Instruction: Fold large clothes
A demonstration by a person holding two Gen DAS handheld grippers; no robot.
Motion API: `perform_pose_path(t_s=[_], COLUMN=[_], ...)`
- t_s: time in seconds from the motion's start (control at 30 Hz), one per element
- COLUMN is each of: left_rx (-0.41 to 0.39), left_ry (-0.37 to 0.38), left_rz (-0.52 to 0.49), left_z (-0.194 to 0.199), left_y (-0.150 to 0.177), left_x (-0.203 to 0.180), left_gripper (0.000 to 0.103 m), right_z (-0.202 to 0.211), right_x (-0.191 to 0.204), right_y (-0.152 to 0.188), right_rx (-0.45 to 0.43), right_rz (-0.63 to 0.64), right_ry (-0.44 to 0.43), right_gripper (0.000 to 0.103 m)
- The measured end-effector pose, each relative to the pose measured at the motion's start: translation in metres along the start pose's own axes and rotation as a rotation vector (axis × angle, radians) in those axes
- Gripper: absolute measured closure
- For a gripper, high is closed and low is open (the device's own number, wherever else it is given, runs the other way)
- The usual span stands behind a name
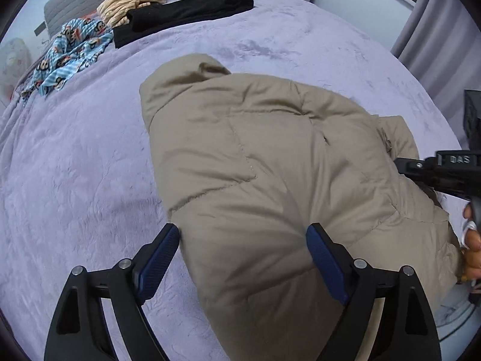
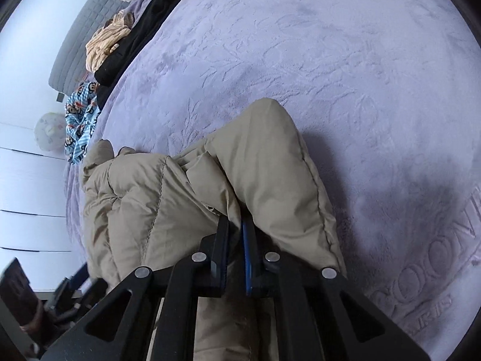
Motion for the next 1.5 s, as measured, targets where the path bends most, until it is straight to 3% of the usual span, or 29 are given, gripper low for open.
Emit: perform_pose_path(t_s=[0.17, 0.37, 0.47, 0.77, 1.07, 1.17, 1.43, 1.5], left_rx=[0.028, 0.034, 0.046, 0.076, 0.111, 0.107, 0.13, 0.134], left_ry=[0.044, 0.041, 0.051, 0.061, -0.016, -0.038, -0.01, 0.012], left_rz=[0.081, 0.041, 0.05, 0.064, 0.149, 0.192, 0.276, 0.304], left_z=[0.004, 0.019, 0.028, 0.043, 0.043, 0.045, 0.035, 0.029], left_y=[0.004, 0.011, 0.016, 0.027, 0.025, 0.023, 0.014, 0.012], left_x=[0.013, 0.018, 0.023, 0.033, 0.041, 0.041, 0.042, 0.044], left_gripper=[0.015, 0.015, 0.015, 0.015, 0.015, 0.0, 0.0, 0.0], right_z=[0.055, 0.081, 0.08, 0.087, 0.088, 0.083, 0.066, 0.061], right_x=[0.01, 0.0, -0.003, 0.011, 0.019, 0.018, 0.005, -0.002], right_y=[0.047, 0.102, 0.109, 0.107, 0.07, 0.055, 0.021, 0.015], right_rx=[-0.055, -0.084, -0.089, -0.085, -0.027, -0.001, 0.06, 0.071], right_rz=[0.107, 0.069, 0.033, 0.039, 0.133, 0.172, 0.202, 0.206], right_ry=[0.095, 0.157, 0.168, 0.195, 0.148, 0.133, 0.114, 0.112], right_gripper=[0.092, 0.092, 0.092, 0.091, 0.091, 0.091, 0.091, 0.085])
Point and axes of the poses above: each gripper's, at about its wrist camera, not at the fingertips, and z roughly against the way its jaws point, x to its left, y to its underside, the point moved 6 cm from there along -z, roughly the way its jaws point, and after that the axes turned 5 degrees about y, right-handed, at the moved point
